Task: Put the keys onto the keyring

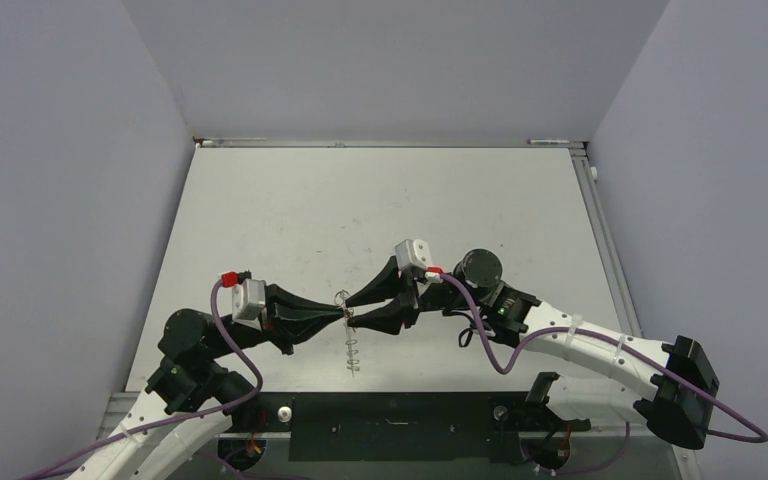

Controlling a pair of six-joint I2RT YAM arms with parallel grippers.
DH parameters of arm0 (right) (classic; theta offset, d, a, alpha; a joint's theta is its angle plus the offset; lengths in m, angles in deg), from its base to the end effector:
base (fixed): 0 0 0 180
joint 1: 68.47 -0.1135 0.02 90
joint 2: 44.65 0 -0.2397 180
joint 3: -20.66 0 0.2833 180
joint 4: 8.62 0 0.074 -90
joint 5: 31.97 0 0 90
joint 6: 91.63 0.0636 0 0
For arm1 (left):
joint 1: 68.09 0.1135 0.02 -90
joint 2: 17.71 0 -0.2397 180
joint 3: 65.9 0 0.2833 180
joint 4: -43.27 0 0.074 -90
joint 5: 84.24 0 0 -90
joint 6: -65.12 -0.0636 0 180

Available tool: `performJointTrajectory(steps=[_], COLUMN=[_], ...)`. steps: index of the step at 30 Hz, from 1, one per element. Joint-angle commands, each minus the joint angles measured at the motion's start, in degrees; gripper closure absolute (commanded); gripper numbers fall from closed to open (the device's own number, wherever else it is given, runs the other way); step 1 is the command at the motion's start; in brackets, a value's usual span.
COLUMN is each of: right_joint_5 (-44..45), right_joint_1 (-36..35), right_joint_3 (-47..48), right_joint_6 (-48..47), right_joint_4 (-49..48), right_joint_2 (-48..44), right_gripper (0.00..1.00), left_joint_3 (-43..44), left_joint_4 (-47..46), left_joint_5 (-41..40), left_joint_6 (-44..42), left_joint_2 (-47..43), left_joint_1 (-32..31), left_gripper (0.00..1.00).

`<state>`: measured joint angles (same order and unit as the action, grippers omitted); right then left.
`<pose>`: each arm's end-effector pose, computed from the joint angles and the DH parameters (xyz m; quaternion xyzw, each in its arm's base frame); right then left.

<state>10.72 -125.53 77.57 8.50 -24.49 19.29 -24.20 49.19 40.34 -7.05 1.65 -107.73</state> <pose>0.1302 0.2869 0.3122 -0.5168 0.4252 0.6023 0.4351 0.1134 -0.1408 0.3364 0.3419 0.5165 -0.5237 0.5849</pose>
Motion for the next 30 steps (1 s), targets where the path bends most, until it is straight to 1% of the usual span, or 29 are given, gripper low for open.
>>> performJointTrajectory(steps=[1, 6, 7, 12, 17, 21, 23, 24, 25, 26, 27, 30], right_joint_5=[-1.91, -2.04, -2.08, -2.09, -1.80, -1.91, -2.06, -2.15, -2.25, -2.22, -2.13, -2.21], right_joint_1=[-0.27, -0.28, -0.30, -0.40, -0.44, -0.42, -0.49, -0.48, -0.51, -0.49, -0.43, -0.55], right_joint_3=[1.96, 2.50, 2.58, 2.77, 2.91, 3.04, 3.12, 3.13, 3.13, 3.06, 3.04, 3.14], right_joint_6=[0.58, 0.85, 0.84, 0.92, 0.60, 0.57, 0.50, 0.39, 0.30, 0.22, 0.12, -1.13], right_joint_4=[-5.66, -5.80, -5.75, -5.92, -5.59, -5.44, -5.46, -5.47, -5.48, -5.44, -5.33, -4.27], right_joint_2=[-1.31, -0.39, -0.09, 0.43, 0.78, 1.33, 1.59, 1.69, 1.75, 1.82, 1.93, 1.90], right_gripper=[0.65, 0.69, 0.71, 0.79, 0.79, 0.76, 0.76, 0.77, 0.81, 0.86, 0.94, 0.95], left_joint_3=[0.41, 0.41, 0.41, 0.41, 0.36, 0.33, 0.32, 0.32, 0.32, 0.32, 0.32, 0.32], left_joint_4=[-4.15, -4.24, -4.24, -4.29, -4.33, -4.33, -4.33, -4.33, -4.32, -4.33, -4.33, -4.33], left_joint_5=[0.52, 0.57, 0.60, 0.57, 0.57, 0.57, 0.57, 0.58, 0.57, 0.59, 0.64, 0.55], left_joint_6=[0.54, 0.59, 0.61, 0.56, 0.58, 0.55, 0.58, 0.63, 0.63, 0.63, 0.63, 0.63], left_joint_2=[0.31, 0.31, 0.29, 0.34, 0.34, 0.34, 0.36, 0.40, 0.40, 0.39, 0.34, 0.47], left_joint_1=[0.36, 0.36, 0.36, 0.42, 0.44, 0.46, 0.44, 0.44, 0.50, 0.51, 0.53, 0.53], left_gripper=[1.00, 1.00, 1.00, 1.00, 1.00, 0.99, 1.00, 1.00, 1.00, 1.00, 1.00, 1.00])
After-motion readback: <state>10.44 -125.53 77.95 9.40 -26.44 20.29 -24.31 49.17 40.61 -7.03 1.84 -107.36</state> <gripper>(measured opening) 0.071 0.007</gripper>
